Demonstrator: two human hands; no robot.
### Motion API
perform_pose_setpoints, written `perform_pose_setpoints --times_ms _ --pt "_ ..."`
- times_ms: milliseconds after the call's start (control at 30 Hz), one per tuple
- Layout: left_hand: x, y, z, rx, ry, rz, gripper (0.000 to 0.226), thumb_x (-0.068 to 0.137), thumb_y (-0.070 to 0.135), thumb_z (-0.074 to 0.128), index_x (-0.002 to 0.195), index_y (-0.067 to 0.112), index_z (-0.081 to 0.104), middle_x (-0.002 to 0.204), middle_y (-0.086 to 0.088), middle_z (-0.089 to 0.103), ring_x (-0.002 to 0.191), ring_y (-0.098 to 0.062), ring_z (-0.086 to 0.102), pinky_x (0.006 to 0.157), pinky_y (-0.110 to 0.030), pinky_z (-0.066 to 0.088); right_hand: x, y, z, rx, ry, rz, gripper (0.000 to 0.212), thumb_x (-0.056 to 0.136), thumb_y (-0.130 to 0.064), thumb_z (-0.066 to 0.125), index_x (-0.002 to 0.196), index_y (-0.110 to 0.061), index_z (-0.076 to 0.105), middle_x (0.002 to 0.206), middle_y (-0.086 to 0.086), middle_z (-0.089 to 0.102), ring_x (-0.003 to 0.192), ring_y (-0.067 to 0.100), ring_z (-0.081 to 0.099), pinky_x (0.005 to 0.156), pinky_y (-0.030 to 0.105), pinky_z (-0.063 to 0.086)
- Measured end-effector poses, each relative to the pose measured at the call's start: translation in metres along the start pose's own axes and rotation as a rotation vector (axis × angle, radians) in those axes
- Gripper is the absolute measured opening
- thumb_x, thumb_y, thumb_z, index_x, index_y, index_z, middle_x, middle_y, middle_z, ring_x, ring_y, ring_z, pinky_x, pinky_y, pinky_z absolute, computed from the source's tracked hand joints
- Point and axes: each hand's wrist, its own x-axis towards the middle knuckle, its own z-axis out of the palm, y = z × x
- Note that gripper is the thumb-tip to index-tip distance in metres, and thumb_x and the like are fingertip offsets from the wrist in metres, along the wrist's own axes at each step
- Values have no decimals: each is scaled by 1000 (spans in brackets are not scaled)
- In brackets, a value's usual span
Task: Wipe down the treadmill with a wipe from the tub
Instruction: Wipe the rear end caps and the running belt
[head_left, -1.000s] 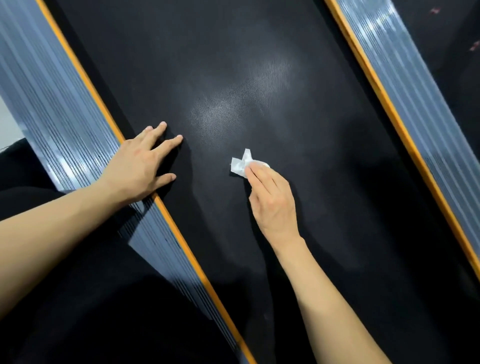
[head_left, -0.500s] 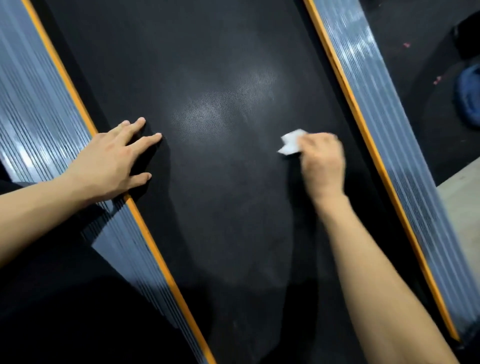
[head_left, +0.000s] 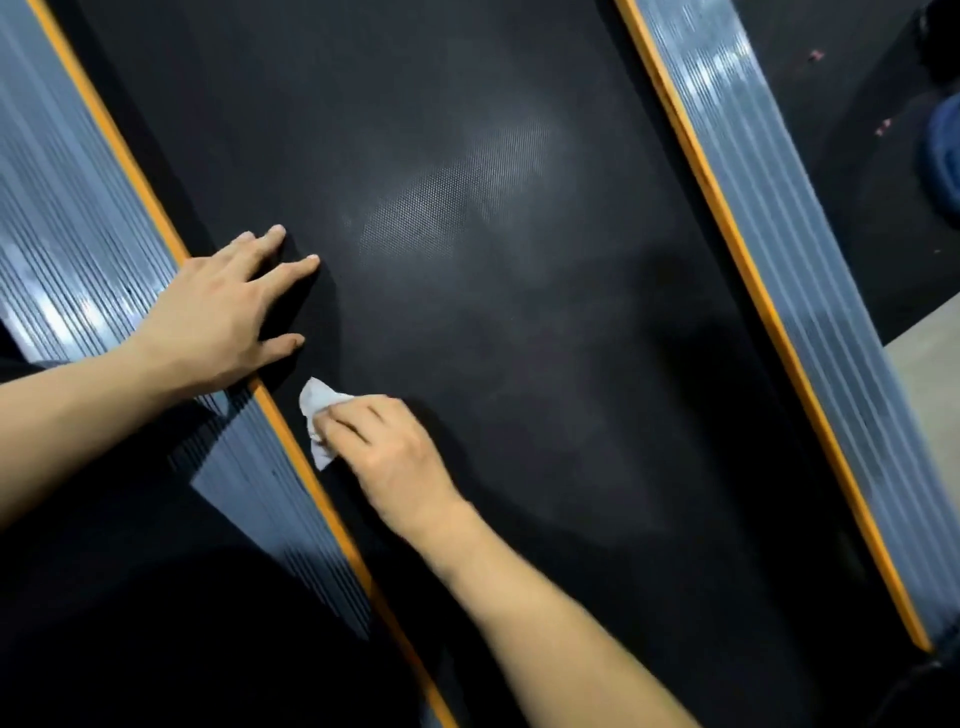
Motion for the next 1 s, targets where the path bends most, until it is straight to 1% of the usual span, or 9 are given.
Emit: perform_pose_setpoints --times_ms 100,200,333,400,500,633,733,867,1000 --pt "0 -2 0 -7 3 9 90 80 37 84 157 20 38 162 -22 29 145 -47 35 106 -60 43 9 70 -45 -120 53 -108 25 98 -14 58 117 -17 74 111 -2 75 103 20 69 89 39 53" --pt "-1 -2 -1 -8 9 0 89 81 38 82 157 20 38 163 -22 29 146 -46 34 105 -60 43 10 186 -127 -568 263 355 24 94 -35 57 110 -32 75 77 -6 72 73 15 69 63 26 46" --pt "0 0 -1 -13 -5 -7 89 81 37 83 156 21 39 163 -21 28 146 -46 33 106 -60 42 -12 250 -161 -458 604 954 19 95 -27 59 101 -15 72 97 7 65 85 11 56 79 28 42" --pt "0 0 -2 -21 -6 -17 89 80 36 84 156 21 39 163 -21 28 147 -45 33 106 -60 41 -3 223 -142 -452 573 870 24 94 -16 54 109 -20 72 83 2 64 79 22 57 72 28 33" --pt "-1 0 -2 -35 -4 -19 89 81 37 83 157 22 38 164 -20 27 148 -45 31 109 -60 39 21 127 -90 -308 353 502 11 90 -11 60 89 -22 63 61 -13 56 66 7 55 62 22 32" --pt "0 1 -2 -16 -10 -19 89 82 37 82 157 22 37 165 -19 26 148 -44 31 109 -58 38 5 -1 -4 -18 101 80 14 100 -6 58 95 -11 70 85 4 65 78 24 58 74 39 49" --pt "0 0 -3 -25 -8 -20 88 82 38 82 157 22 37 164 -19 26 148 -44 31 109 -58 38 3 33 -9 -126 53 -47 23 104 -7 51 98 -9 73 87 9 65 77 31 58 73 45 49" --pt "0 -2 -2 -18 -9 -9 88 82 40 82 156 22 39 163 -20 29 146 -44 34 108 -59 41 40 166 -96 -482 238 284 19 95 -14 53 81 -12 65 73 12 61 66 35 58 67 43 44" --pt "0 -1 -3 -34 -2 -13 88 82 40 81 157 24 38 164 -18 28 148 -43 33 109 -58 41 42 252 -165 -663 404 595 23 96 -21 48 96 -13 68 88 15 65 80 38 57 73 46 41"
